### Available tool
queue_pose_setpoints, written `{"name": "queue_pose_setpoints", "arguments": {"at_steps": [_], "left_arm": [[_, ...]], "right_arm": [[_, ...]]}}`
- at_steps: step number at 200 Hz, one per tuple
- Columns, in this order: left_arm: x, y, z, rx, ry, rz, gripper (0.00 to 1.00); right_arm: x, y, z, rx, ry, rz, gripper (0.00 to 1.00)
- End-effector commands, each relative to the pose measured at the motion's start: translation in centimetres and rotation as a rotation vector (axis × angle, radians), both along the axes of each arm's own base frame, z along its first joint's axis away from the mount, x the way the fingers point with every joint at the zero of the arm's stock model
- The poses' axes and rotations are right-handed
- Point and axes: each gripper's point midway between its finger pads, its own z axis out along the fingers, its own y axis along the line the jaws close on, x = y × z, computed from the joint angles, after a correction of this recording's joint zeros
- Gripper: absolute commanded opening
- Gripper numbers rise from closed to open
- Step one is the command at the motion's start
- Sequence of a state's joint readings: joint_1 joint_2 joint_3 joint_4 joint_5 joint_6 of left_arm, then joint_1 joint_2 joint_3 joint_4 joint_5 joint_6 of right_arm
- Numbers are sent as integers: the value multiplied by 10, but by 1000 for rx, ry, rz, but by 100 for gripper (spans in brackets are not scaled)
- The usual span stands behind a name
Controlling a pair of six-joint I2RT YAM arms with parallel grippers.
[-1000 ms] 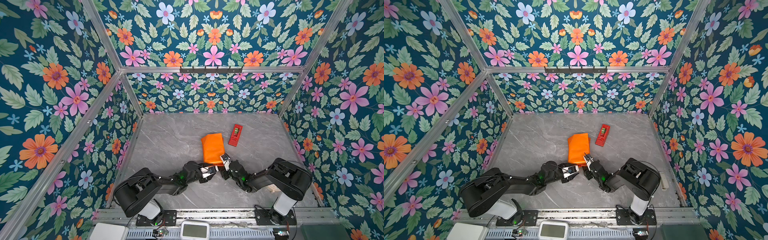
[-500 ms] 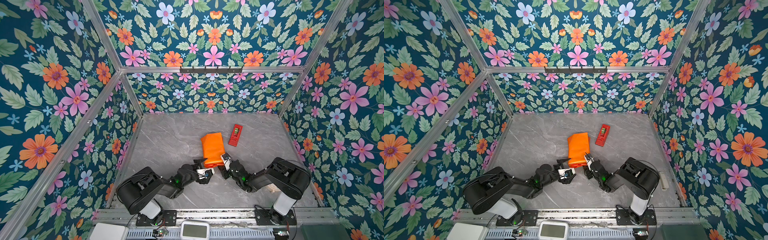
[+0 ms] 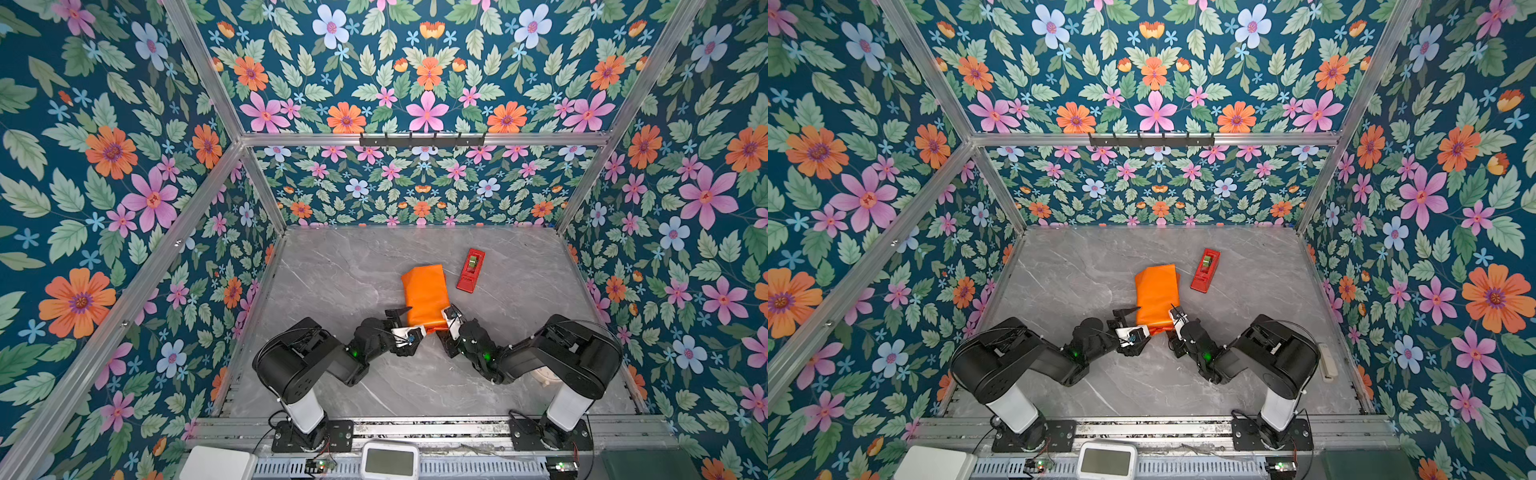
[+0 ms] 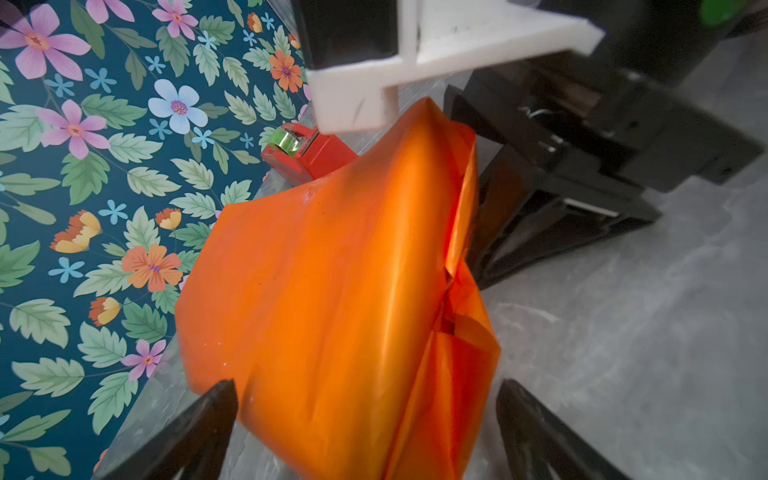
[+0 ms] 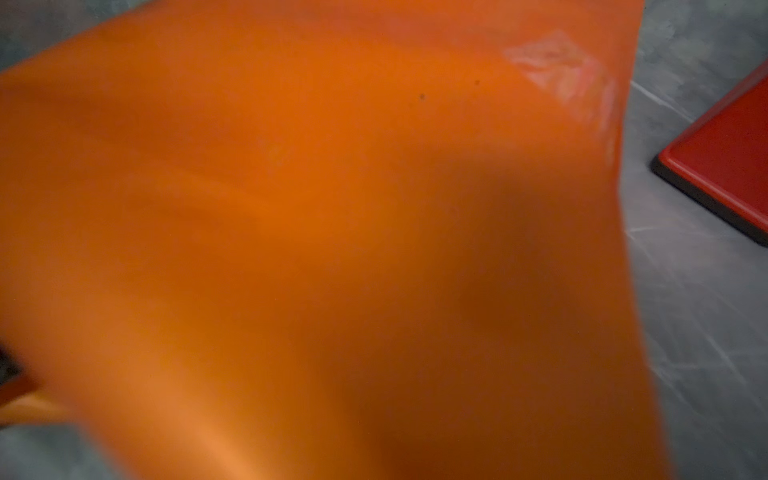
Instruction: Wrap the gift box in paper
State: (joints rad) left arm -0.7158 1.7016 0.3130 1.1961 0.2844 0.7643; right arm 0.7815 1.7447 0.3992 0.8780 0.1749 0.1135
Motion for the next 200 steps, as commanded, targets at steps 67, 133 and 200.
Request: {"name": "queue_pose_setpoints", "arguments": {"at_steps": [67, 133, 200], "left_arm": [[10, -4, -9, 18, 26, -22, 84], [12, -2, -17, 51, 5, -18, 69], [15, -2, -20, 66, 3, -8, 67]], "right_arm": [[-11, -10, -21, -46, 90, -5, 49], [-10, -10, -18, -38, 87, -7, 49], [-14, -17, -16, -28, 97, -28, 59]]}}
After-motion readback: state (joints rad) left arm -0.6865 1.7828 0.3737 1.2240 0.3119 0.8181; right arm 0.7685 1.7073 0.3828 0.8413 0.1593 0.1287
